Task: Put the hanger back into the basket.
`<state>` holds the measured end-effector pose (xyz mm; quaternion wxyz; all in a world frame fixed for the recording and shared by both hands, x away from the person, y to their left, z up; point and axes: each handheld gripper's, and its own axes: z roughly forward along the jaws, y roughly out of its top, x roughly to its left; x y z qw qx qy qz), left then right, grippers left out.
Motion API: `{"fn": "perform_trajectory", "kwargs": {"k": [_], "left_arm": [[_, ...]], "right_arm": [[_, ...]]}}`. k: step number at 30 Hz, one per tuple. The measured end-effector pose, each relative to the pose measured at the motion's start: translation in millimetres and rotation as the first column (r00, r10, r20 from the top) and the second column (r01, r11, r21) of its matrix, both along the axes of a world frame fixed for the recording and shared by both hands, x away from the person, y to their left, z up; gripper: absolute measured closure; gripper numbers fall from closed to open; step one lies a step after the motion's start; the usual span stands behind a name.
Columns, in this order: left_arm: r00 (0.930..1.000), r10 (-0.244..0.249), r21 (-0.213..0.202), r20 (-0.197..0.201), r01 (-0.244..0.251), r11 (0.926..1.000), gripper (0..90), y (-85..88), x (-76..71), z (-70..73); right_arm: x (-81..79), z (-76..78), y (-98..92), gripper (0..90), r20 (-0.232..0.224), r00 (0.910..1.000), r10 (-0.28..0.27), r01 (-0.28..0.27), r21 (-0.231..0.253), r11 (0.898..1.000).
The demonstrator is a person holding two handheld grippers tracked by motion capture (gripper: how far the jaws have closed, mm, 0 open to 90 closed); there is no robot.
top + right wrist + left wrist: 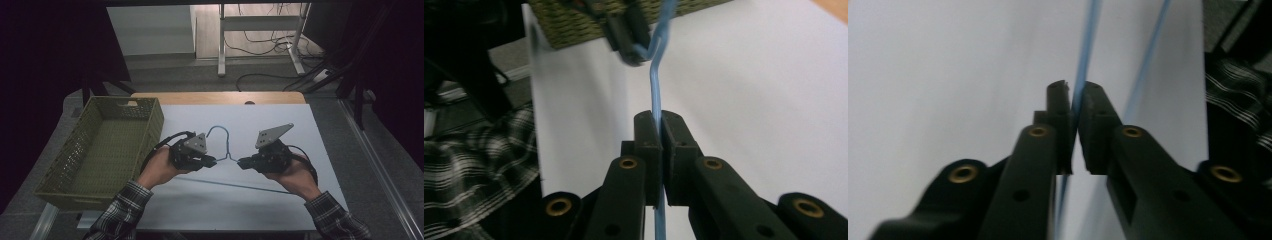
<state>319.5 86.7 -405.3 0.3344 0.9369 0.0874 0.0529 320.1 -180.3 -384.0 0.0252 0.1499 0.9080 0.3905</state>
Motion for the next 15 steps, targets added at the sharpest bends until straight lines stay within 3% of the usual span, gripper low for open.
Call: {"fn": "perform_trajectory", "kwargs": {"k": [1,3,4,6,7,9,10,11,14,15], "left_arm": [[0.9999,0.016,-0.004,0.001,-0.016,0.9999,87.3,0.0,-0.7,0.8],[0.9996,0.011,-0.017,-0.028,-0.011,0.9998,87.4,1.2,-0.5,1.6],[0.9975,0.013,-0.034,-0.069,-0.016,0.9993,87.6,3.1,0.6,2.3],[0.998,0.025,-0.039,-0.057,-0.027,0.9989,87.7,3.5,-0.6,2.9],[0.9968,0.022,-0.043,-0.076,-0.025,0.9988,87.7,3.8,-0.7,3.7],[0.9959,0.042,-0.052,-0.079,-0.046,0.9976,87.8,4.2,-2.3,5.4],[0.9934,0.037,-0.056,-0.108,-0.043,0.9975,87.8,4.9,-1.5,5.9],[0.995,0.047,-0.064,-0.088,-0.052,0.9965,87.8,5.8,-2.8,6.9],[0.9911,0.074,-0.089,-0.111,-0.084,0.9924,87.8,9.8,-2.6,10.1],[0.9892,0.099,-0.093,-0.108,-0.109,0.9897,87.8,11.7,-2.8,12.1]], "right_arm": [[1.8,-0.4,-0.3,86.5,0.007,1.0,-0.002,0.003,-0.022,1.0],[3.4,-0.9,-2.2,85.4,0.018,0.9998,-0.001,0.001,-0.001,1.0],[3.1,-0.7,-2.3,83.5,0.035,0.9994,-0.002,0.002,0.002,1.0],[2.0,-0.2,-1.4,81.4,0.054,0.9985,-0.011,0.011,-0.007,1.0],[2.0,-0.2,-1.4,81.4,0.054,0.9985,-0.011,0.011,-0.007,1.0],[2.3,0.4,-1.3,72.2,0.069,0.9973,-0.023,0.023,-0.01,1.0],[2.2,2.3,-2.5,67.9,0.092,0.9949,-0.043,0.044,-0.002,0.999],[2.1,3.7,-3.5,65.2,0.1,0.9935,-0.053,0.053,0.002,0.999],[1.3,6.8,-6.2,60.0,0.12,0.9902,-0.071,0.07,0.014,0.997],[0.1,10.0,-9.3,53.6,0.137,0.9865,-0.089,0.087,0.022,0.996]]}}
